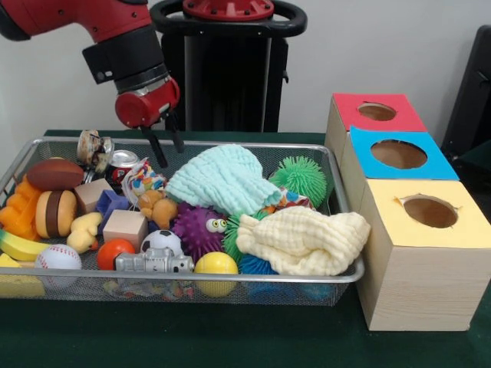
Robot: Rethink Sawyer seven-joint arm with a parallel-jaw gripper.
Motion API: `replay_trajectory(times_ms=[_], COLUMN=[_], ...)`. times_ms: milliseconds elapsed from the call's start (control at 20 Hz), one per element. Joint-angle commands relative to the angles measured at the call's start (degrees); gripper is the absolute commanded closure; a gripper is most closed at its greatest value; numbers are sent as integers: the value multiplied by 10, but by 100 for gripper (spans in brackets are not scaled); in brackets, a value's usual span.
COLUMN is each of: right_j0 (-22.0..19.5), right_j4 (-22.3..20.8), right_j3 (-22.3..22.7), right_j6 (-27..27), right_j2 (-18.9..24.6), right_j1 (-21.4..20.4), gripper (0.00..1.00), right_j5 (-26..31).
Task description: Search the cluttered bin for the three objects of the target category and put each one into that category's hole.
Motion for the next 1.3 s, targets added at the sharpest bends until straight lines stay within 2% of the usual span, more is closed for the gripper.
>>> replay_trajectory(times_ms=[50,300,550,1300], right_j0=[-9,-15,-6,1], right_j4=[-28,-32,-40,-50], right_j3=[-104,-136,-167,-195], right_j6=[-116,-156,-176,-195], right_j2=[10,18,11,10], right_j1=[48,86,107,128], gripper=[0,0,0,0], right_j5=[70,82,97,115])
